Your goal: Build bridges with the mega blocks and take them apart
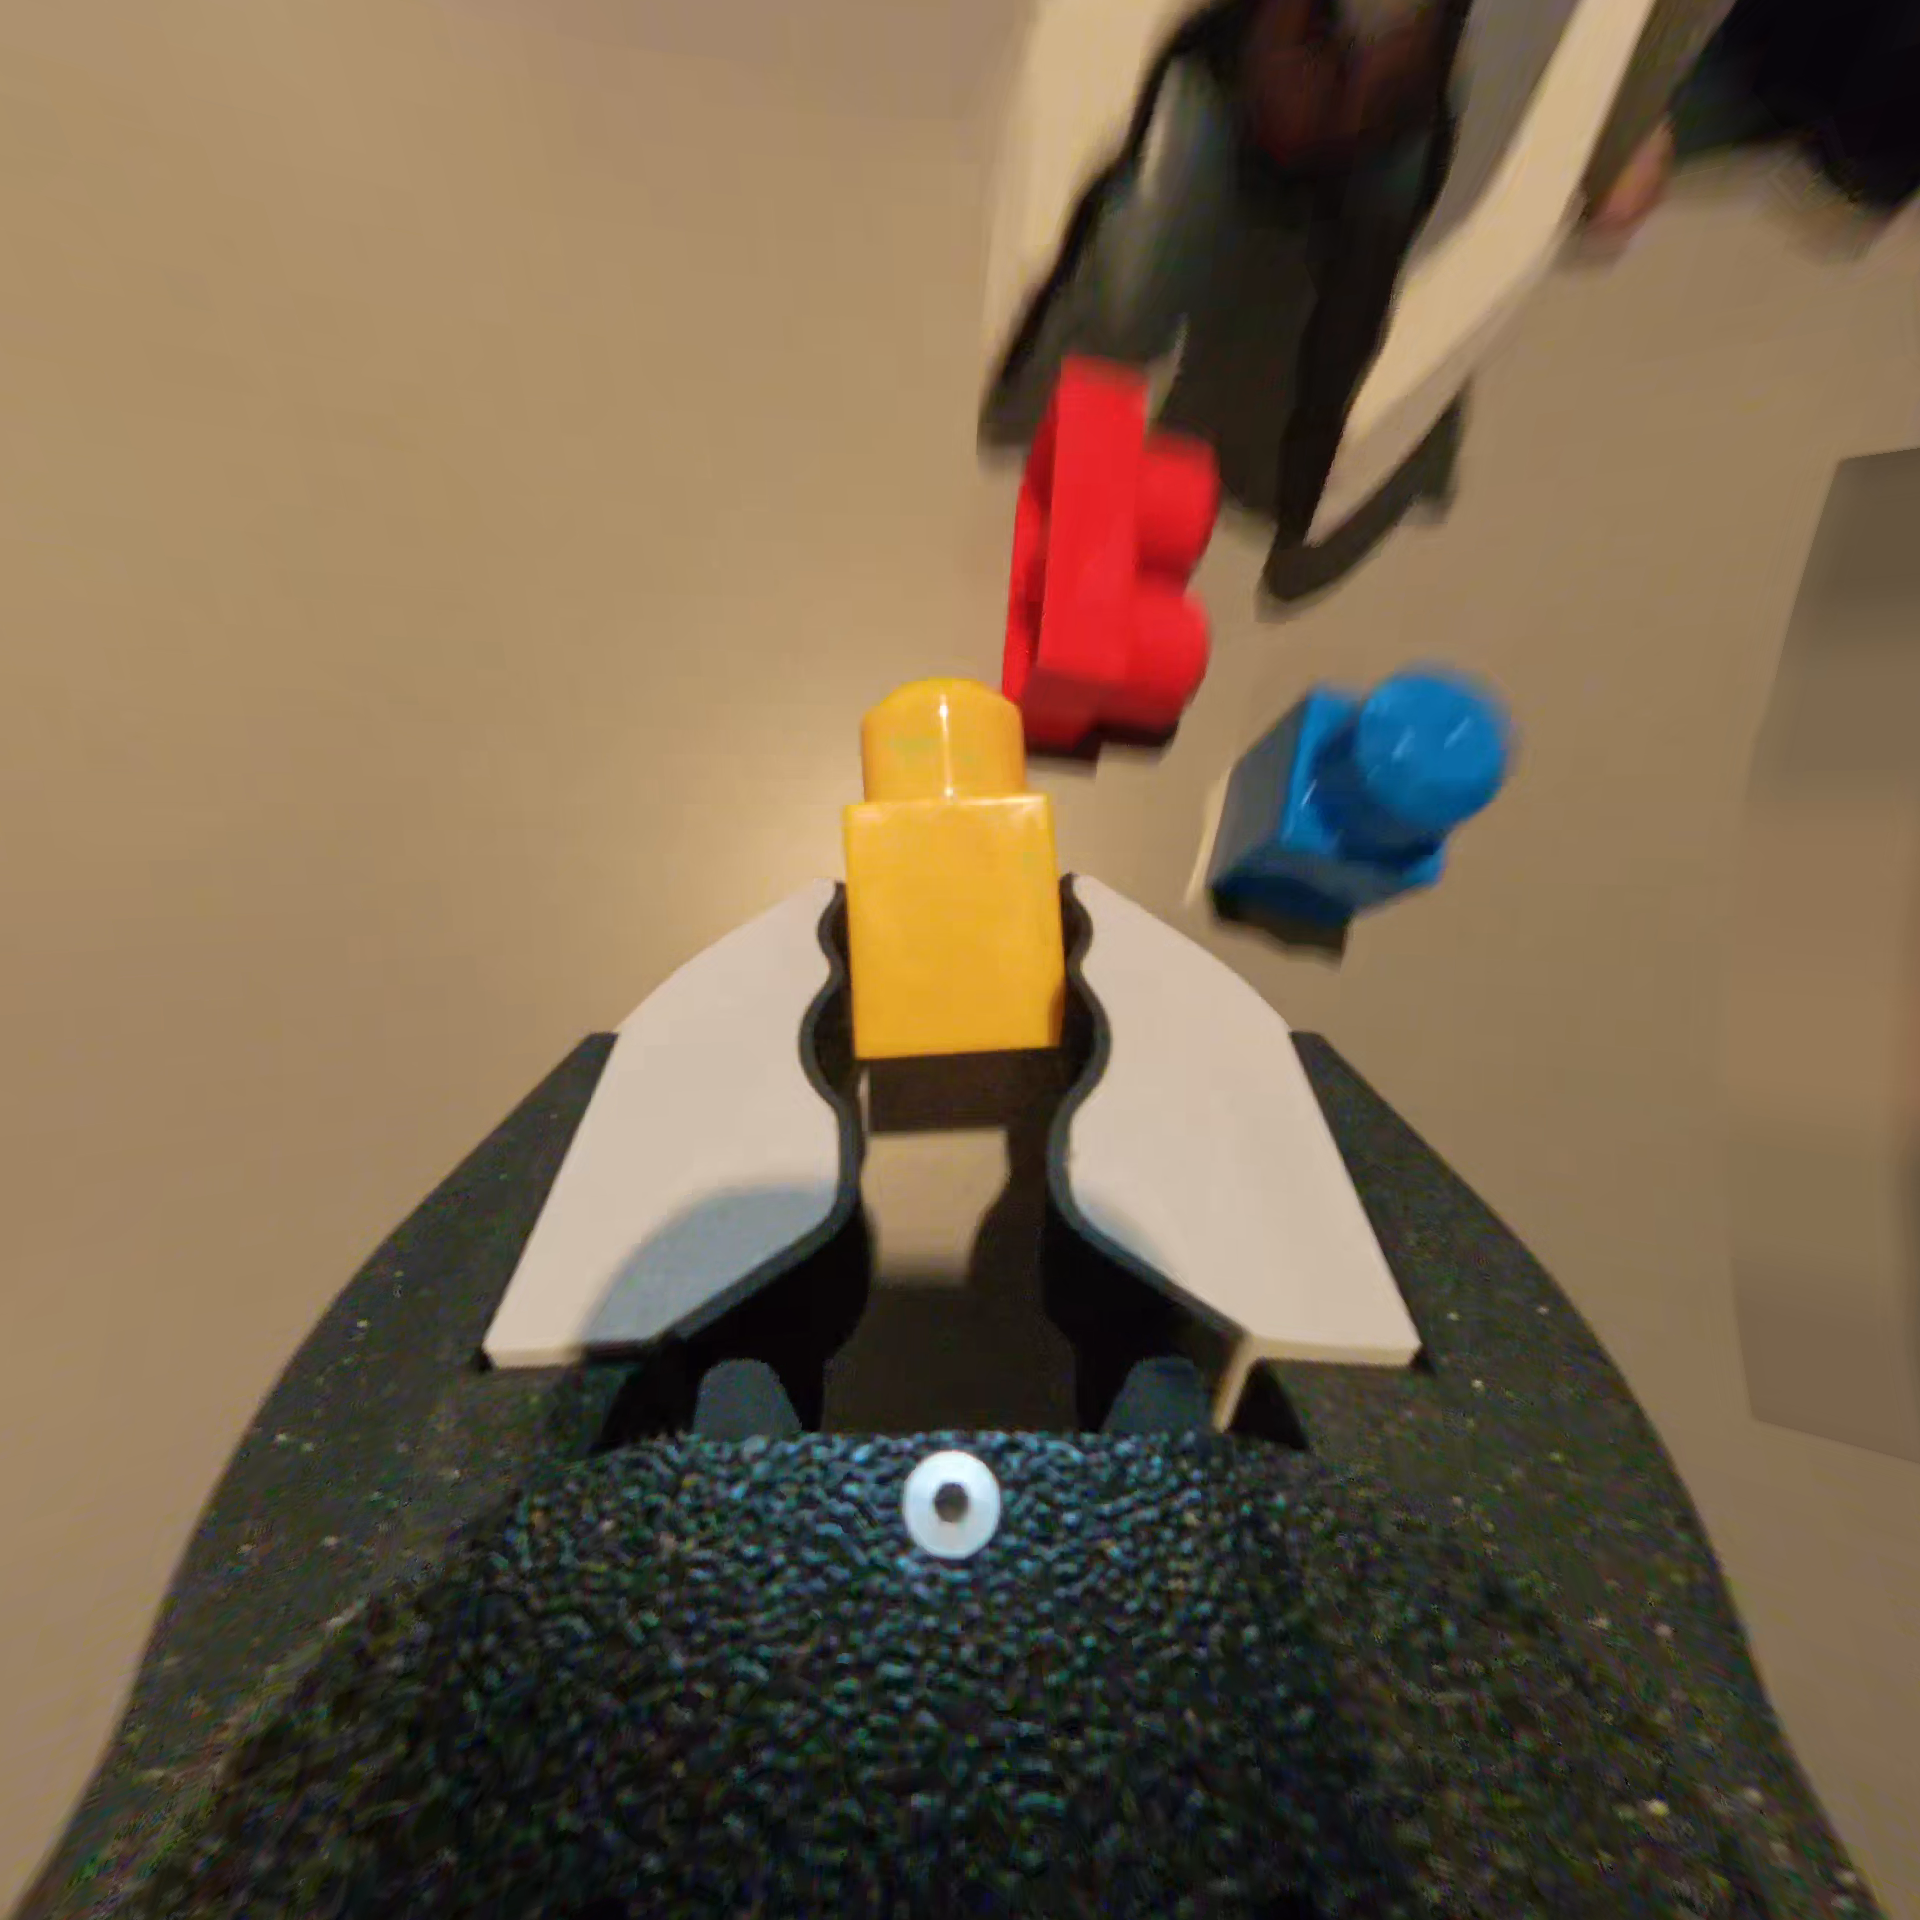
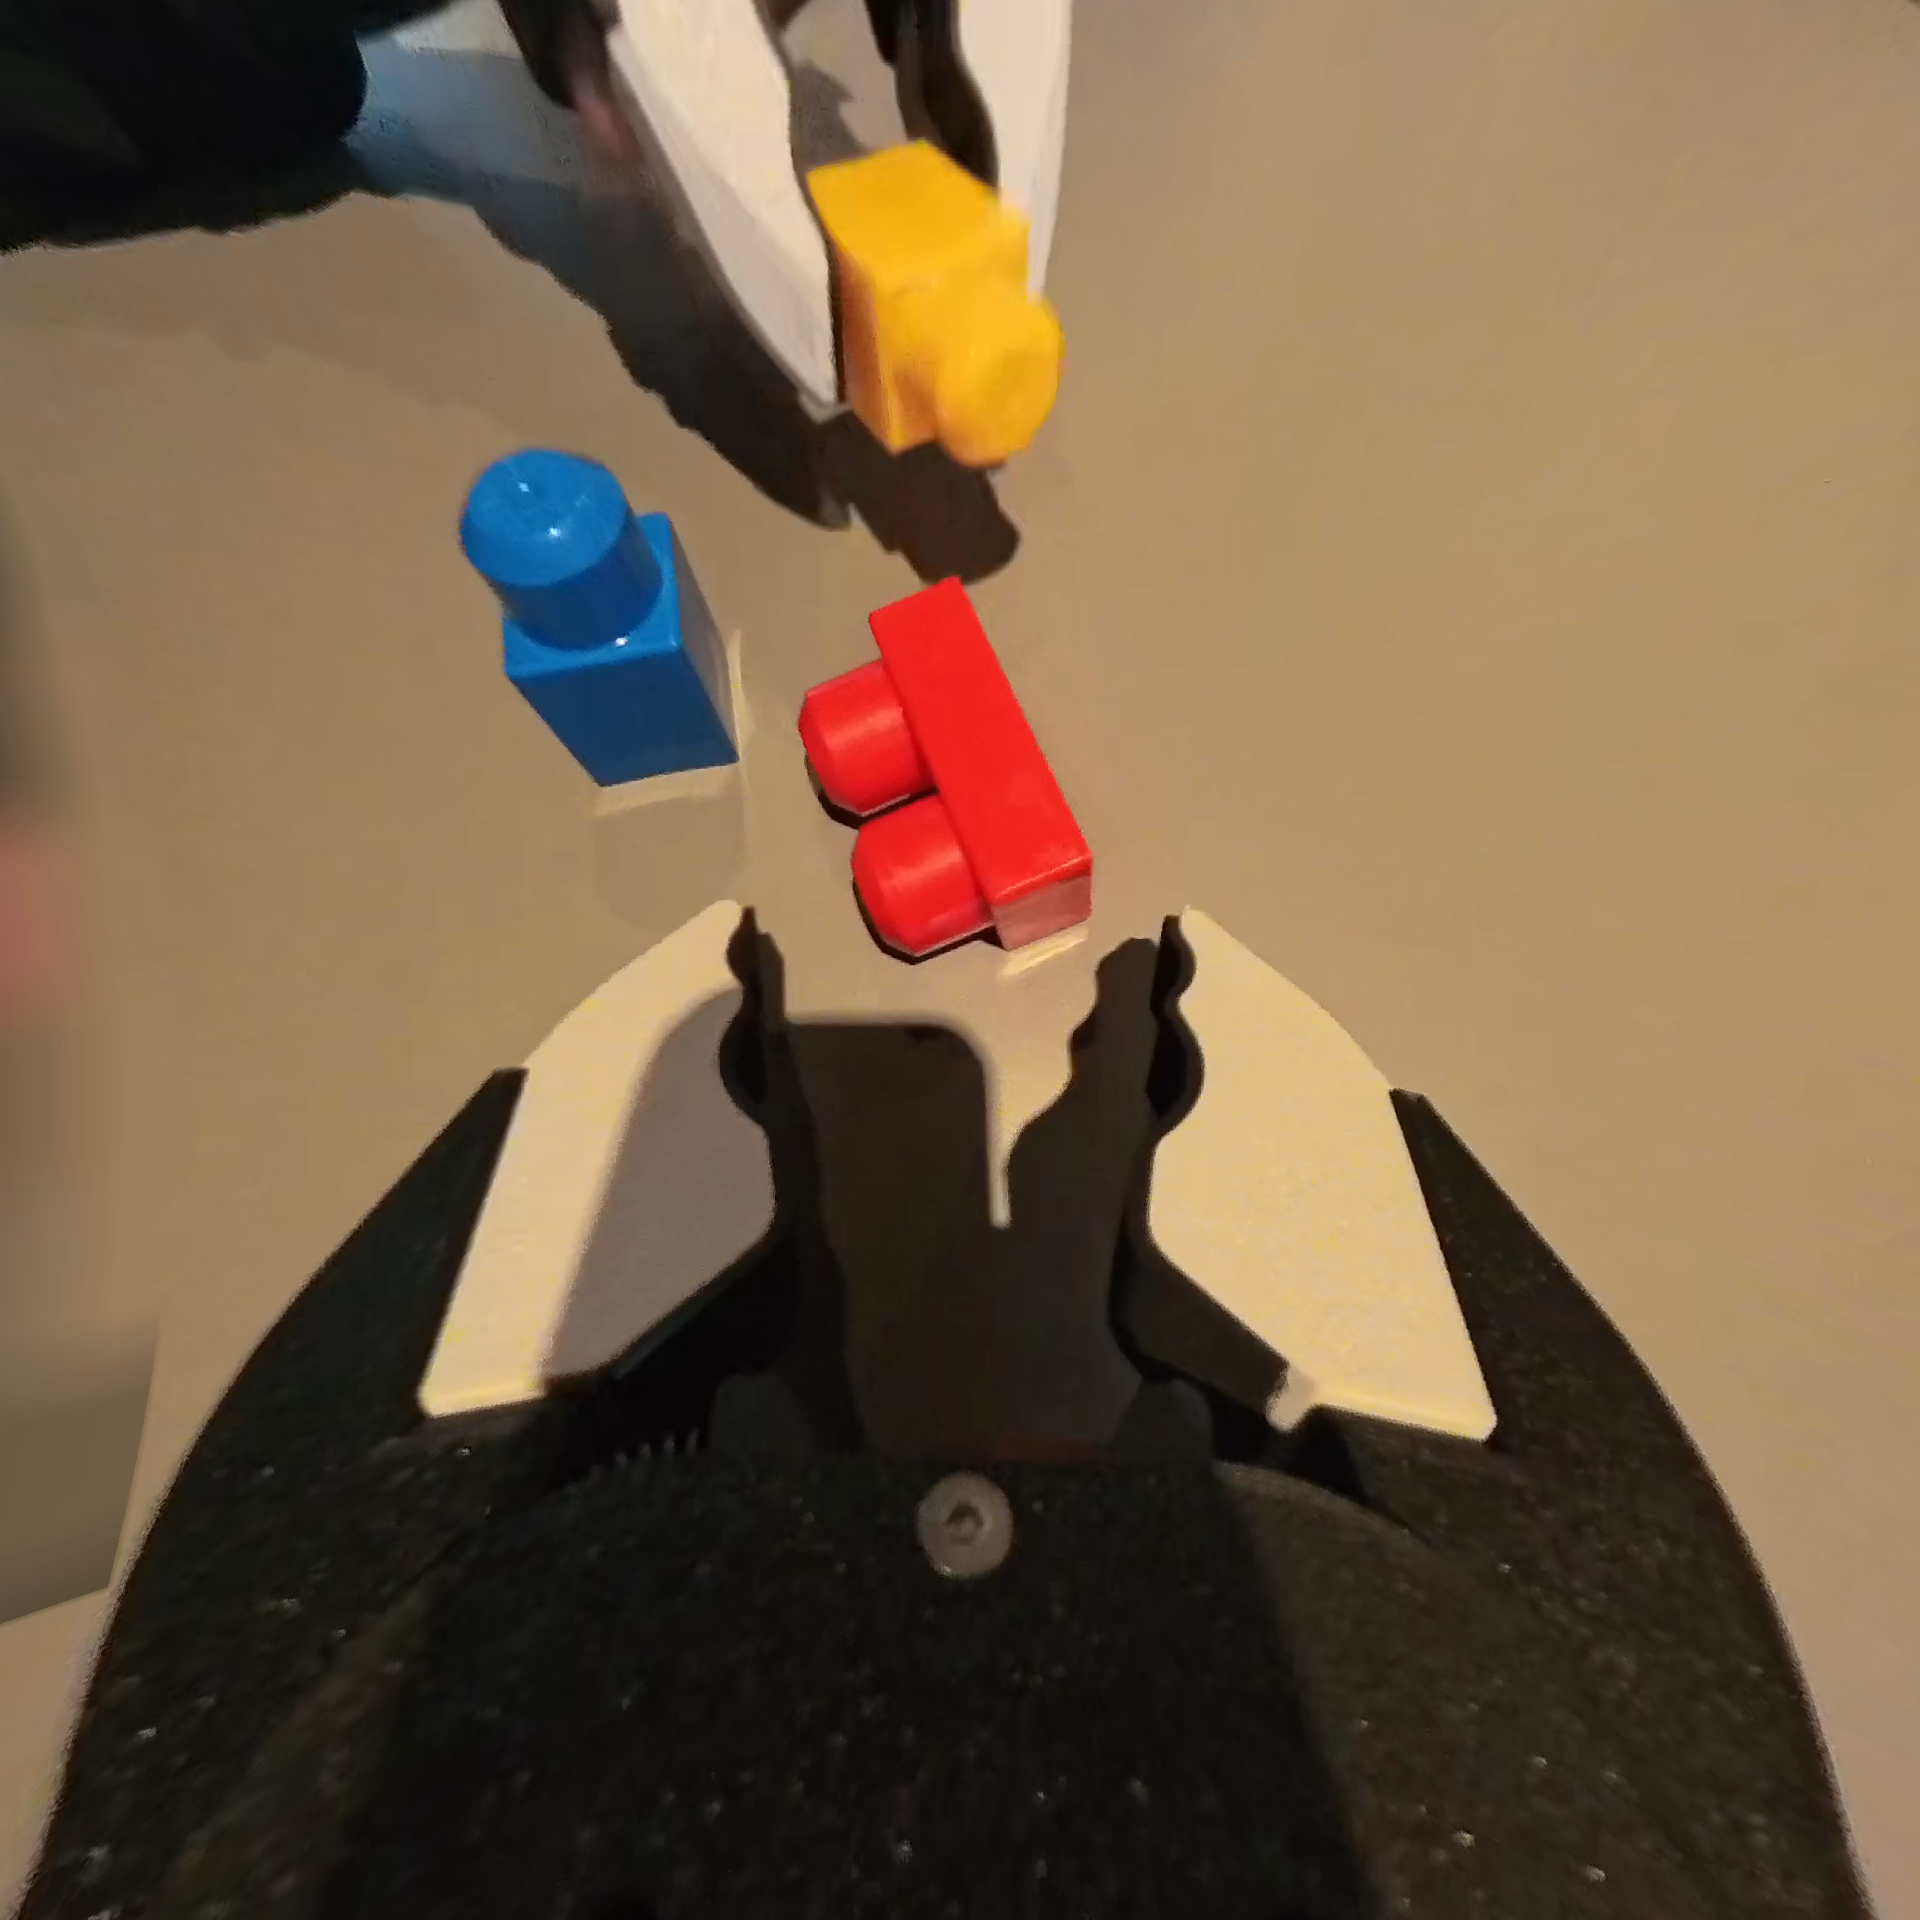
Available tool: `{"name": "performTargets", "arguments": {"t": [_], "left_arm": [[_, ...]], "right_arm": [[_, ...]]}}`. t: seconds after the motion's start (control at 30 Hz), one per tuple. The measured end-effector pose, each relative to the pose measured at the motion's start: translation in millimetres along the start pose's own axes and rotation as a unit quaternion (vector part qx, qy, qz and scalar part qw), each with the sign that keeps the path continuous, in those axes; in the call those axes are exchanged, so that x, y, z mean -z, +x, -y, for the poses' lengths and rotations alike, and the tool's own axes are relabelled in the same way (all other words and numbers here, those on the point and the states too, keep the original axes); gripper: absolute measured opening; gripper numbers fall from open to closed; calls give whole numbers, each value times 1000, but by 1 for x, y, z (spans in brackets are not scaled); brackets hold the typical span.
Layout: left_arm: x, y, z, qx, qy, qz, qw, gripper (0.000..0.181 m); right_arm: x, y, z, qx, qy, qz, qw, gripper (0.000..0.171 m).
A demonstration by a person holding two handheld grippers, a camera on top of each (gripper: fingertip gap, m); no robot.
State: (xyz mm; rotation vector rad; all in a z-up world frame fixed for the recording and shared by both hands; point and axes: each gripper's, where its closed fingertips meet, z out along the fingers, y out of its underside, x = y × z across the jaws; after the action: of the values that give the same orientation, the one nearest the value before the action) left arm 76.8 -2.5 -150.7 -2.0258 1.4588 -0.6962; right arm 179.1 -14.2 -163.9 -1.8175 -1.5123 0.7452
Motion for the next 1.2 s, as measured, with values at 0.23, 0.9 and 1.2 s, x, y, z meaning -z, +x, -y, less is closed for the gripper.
{"name": "performTargets", "arguments": {"t": [0.23,0.9,1.2], "left_arm": [[48,46,101,29,364,-142,920,36],[0,75,103,-126,279,-7,952,36],[10,58,108,-129,294,45,946,65]], "right_arm": [[40,1,63,40,189,-39,980,58],[60,-36,103,-45,364,114,923,34],[84,-31,106,23,372,52,927,30]]}}
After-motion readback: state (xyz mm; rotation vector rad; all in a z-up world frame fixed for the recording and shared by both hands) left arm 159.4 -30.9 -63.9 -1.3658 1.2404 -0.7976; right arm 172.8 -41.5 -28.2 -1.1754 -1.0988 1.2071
